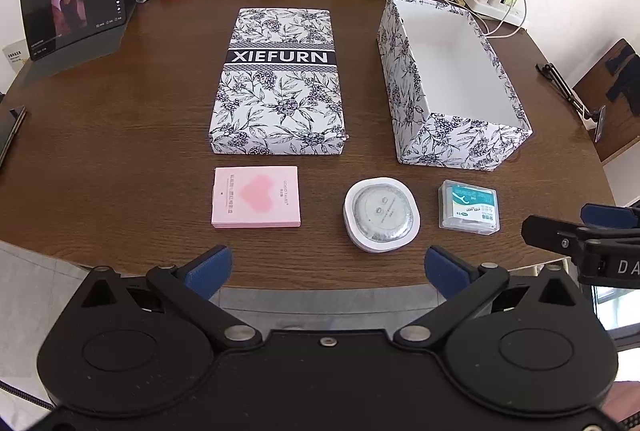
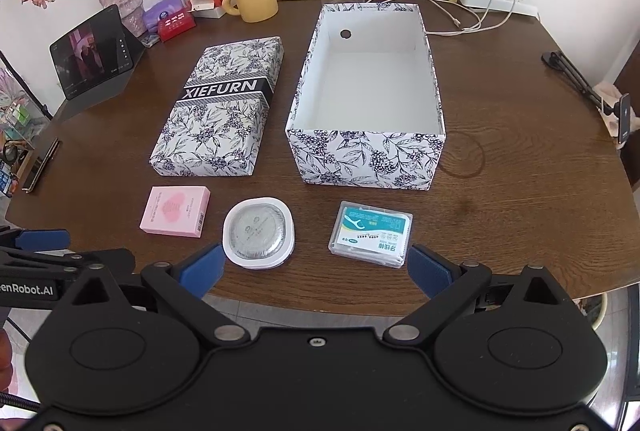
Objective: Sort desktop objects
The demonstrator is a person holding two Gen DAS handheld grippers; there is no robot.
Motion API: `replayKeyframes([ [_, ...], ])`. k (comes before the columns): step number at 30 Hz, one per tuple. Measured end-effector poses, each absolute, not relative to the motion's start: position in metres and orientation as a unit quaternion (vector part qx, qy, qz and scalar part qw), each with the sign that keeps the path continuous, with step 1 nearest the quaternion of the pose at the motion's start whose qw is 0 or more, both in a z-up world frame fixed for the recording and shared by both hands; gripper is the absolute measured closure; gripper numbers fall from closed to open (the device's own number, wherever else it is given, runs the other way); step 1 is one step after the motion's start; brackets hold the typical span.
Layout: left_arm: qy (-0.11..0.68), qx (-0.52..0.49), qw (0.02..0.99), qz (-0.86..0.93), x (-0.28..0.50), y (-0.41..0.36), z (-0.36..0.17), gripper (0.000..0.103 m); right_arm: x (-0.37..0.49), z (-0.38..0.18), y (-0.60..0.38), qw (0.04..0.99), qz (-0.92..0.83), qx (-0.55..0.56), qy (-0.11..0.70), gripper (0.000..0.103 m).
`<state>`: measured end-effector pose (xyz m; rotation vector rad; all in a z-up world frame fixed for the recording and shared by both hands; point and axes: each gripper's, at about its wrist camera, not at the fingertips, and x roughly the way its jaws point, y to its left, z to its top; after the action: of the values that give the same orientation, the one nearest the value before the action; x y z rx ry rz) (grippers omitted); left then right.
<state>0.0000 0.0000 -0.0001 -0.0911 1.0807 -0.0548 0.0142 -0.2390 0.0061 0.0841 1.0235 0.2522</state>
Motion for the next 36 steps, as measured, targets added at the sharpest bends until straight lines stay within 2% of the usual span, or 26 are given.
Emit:
replayKeyframes([
  [36,0.532,-0.034,0.845,-0.054,0.017,0.017,-0.024,0.0,0.023,-0.007,-0.22,0.849,0.119,0.038,0.514,0.003],
])
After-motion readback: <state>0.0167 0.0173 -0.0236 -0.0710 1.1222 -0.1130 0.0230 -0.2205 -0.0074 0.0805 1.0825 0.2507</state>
